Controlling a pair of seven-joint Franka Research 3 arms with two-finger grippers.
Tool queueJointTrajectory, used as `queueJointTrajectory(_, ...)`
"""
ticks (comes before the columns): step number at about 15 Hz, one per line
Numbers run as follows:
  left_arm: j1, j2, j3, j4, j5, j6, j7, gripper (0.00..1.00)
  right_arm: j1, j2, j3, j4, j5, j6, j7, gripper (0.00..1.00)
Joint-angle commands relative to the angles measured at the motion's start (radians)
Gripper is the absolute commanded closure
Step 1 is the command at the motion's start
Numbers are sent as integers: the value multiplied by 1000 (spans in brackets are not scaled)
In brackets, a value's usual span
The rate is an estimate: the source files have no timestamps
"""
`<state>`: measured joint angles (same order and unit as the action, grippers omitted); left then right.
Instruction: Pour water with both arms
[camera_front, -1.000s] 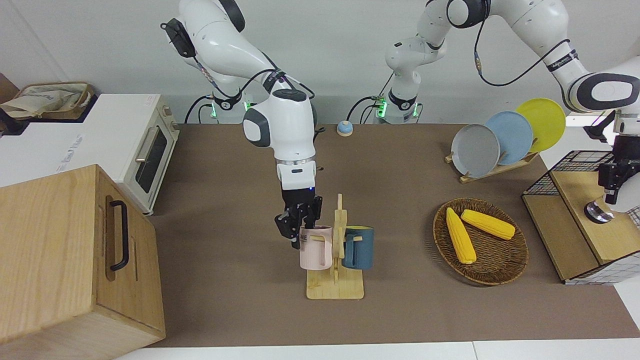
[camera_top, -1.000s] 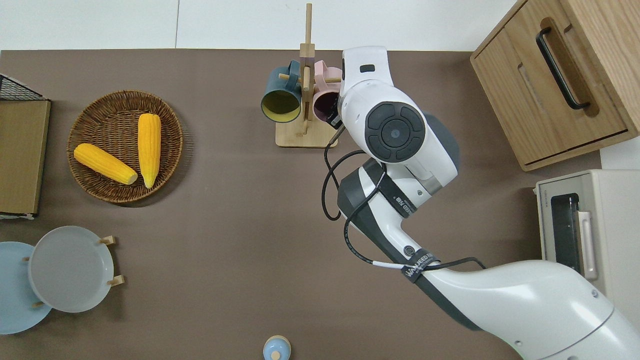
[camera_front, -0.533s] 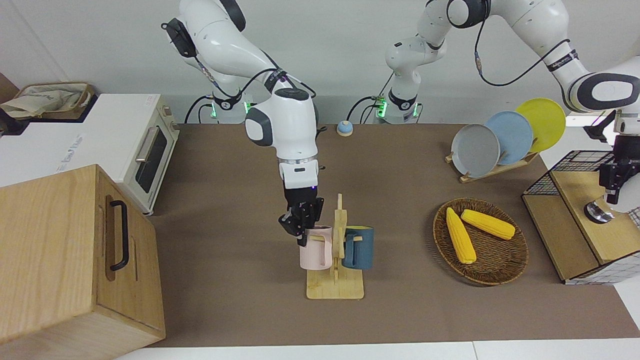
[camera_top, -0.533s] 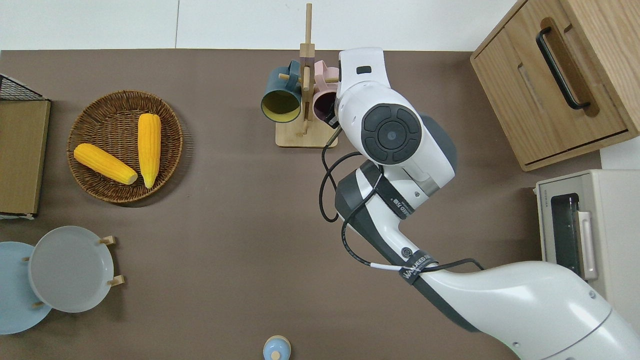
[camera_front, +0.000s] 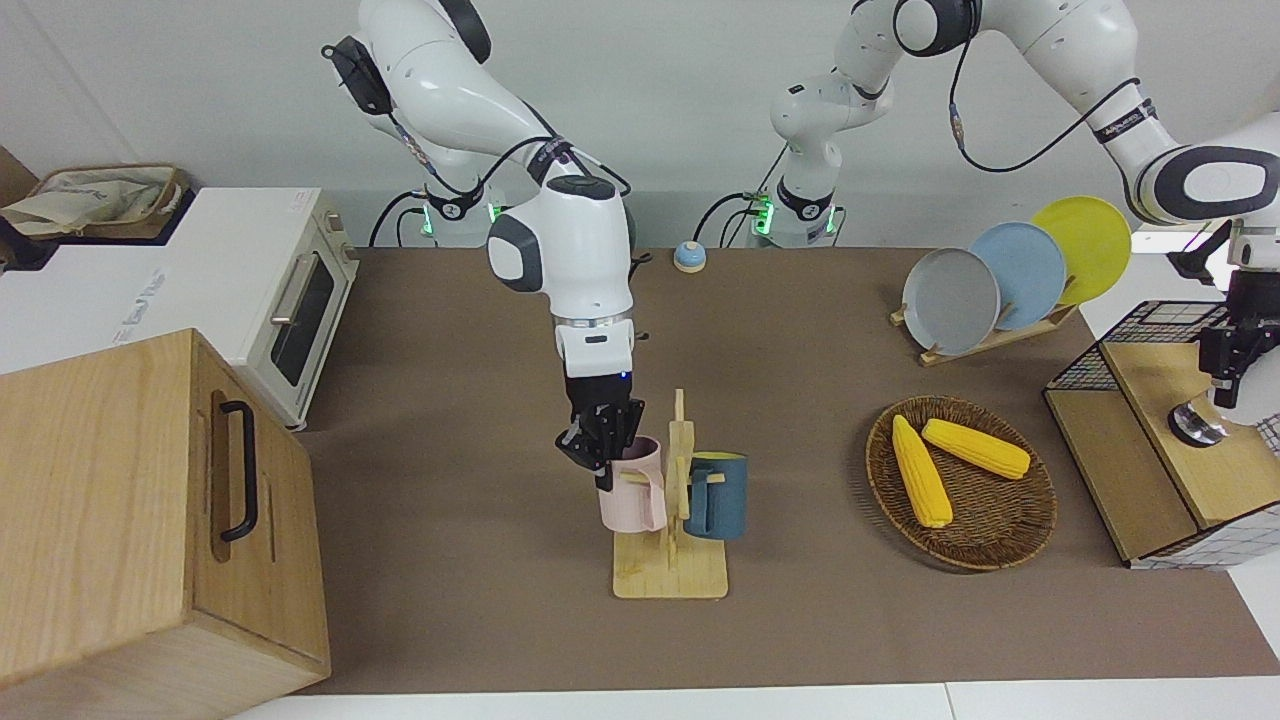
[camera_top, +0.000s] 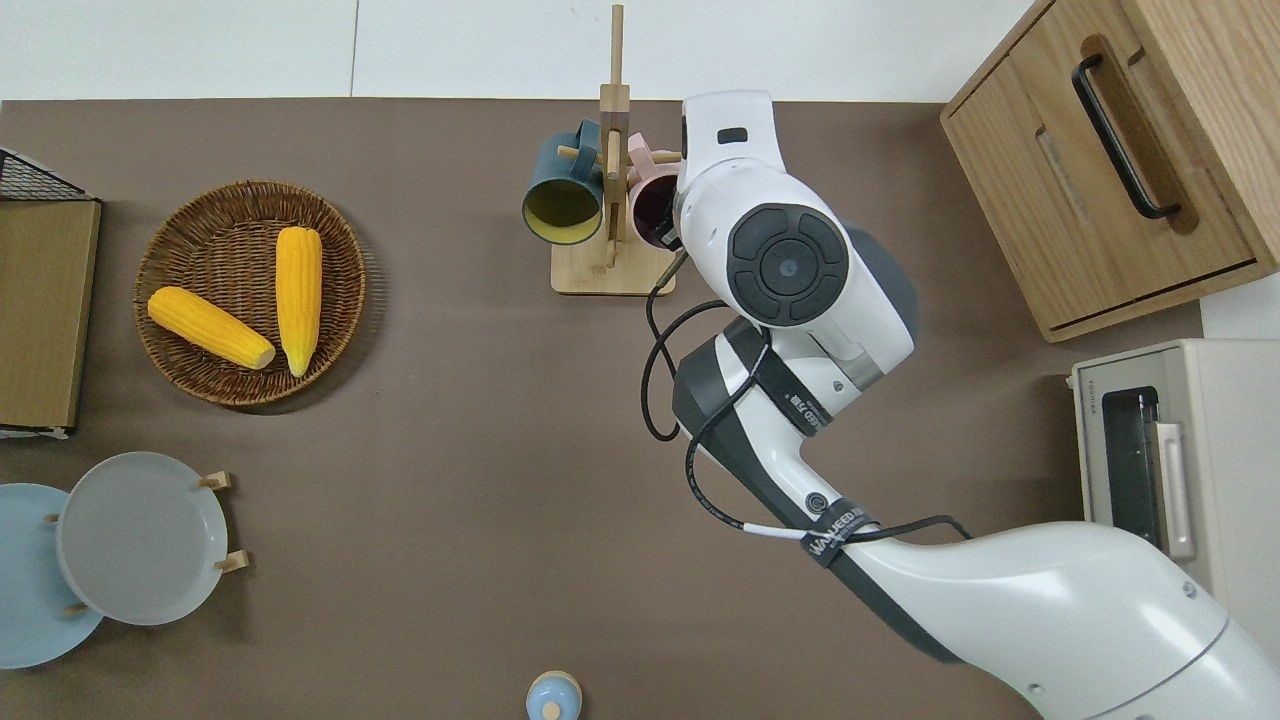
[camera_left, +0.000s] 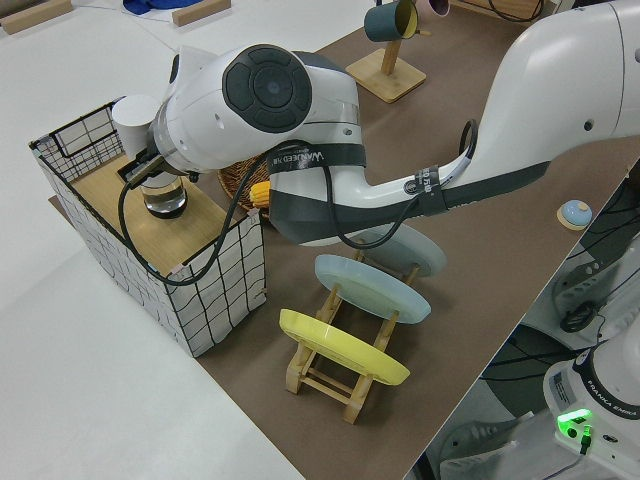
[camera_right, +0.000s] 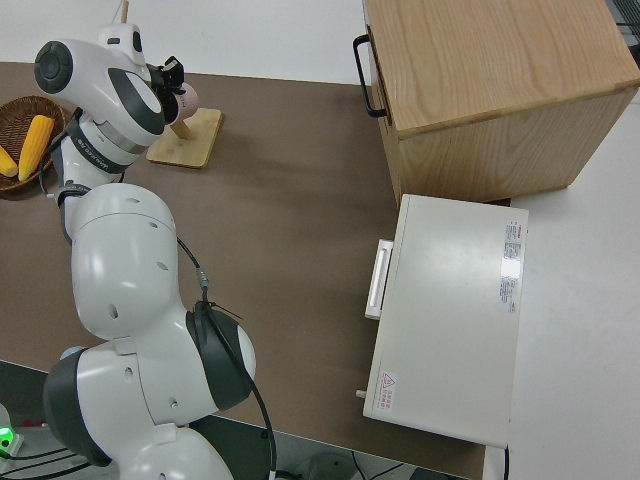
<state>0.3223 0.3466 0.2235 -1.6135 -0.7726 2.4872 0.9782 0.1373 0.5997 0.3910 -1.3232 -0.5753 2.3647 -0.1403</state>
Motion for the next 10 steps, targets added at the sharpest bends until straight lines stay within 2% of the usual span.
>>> queueJointTrajectory(1, 7, 2, 3, 23, -10, 1, -10, 1000, -2, 14, 9, 15, -12, -4, 10, 971)
queueJointTrajectory(6, 9, -14, 11, 35, -1, -20, -50, 1000, -2, 6, 9, 12, -11, -7, 10, 982)
queueJointTrajectory(10, 11, -44, 13, 55, 71, -68, -107, 1000, -12, -11, 9, -4, -9, -16, 10, 986)
